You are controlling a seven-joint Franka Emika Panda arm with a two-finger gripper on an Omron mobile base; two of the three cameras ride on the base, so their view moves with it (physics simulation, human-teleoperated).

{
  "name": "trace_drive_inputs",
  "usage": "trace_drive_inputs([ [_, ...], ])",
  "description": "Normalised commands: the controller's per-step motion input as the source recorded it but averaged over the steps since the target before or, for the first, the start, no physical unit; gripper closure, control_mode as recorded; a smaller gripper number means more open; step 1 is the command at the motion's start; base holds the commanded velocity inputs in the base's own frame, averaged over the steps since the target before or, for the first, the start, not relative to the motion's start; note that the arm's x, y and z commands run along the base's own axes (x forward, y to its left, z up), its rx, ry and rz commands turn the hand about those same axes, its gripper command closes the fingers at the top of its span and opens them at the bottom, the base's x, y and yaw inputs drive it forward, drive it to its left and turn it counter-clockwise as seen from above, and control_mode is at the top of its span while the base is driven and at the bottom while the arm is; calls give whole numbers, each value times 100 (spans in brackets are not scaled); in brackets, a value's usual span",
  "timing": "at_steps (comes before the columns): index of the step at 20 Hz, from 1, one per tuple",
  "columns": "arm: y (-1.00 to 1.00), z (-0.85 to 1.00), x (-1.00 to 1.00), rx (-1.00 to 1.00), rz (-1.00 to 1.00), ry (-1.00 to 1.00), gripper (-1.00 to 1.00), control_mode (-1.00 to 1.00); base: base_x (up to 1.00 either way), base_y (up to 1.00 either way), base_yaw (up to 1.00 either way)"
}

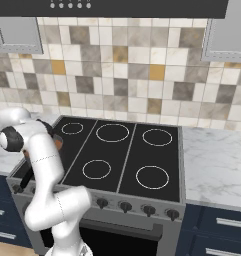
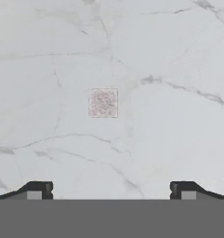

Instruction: Pick up the sugar cube(s) and place them in the saucepan with hot chocolate.

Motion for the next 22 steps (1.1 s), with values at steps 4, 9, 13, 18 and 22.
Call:
trace_drive_inputs([
  [4,0,-11,29,9,0,-7,-100,-100,0,0,0],
  [9,5,0,21,7,0,-7,-100,-100,0,0,0],
  [13,14,0,5,1,0,-1,-100,-100,0,0,0],
  [18,22,-3,12,0,0,0,-100,-100,0,0,0],
  [22,15,0,16,0,0,0,-100,-100,0,0,0],
])
